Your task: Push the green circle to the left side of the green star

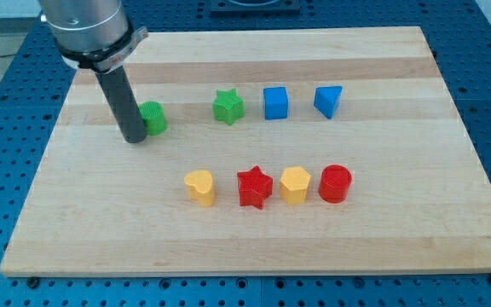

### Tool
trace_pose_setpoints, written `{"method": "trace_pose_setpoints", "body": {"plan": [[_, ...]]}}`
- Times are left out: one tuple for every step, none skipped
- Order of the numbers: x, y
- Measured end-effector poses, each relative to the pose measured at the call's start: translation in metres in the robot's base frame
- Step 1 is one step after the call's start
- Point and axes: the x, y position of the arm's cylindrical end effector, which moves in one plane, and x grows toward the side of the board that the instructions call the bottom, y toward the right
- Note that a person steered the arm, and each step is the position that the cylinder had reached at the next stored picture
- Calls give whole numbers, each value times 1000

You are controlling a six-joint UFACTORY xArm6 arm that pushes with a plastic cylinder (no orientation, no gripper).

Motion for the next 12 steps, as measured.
{"method": "trace_pose_setpoints", "body": {"plan": [[-11, 0], [-17, 0], [-21, 0], [-27, 2], [-27, -1], [-33, -25], [-51, -28], [-53, -15], [-51, 0], [-51, 10], [-51, 11], [-51, 12]]}}
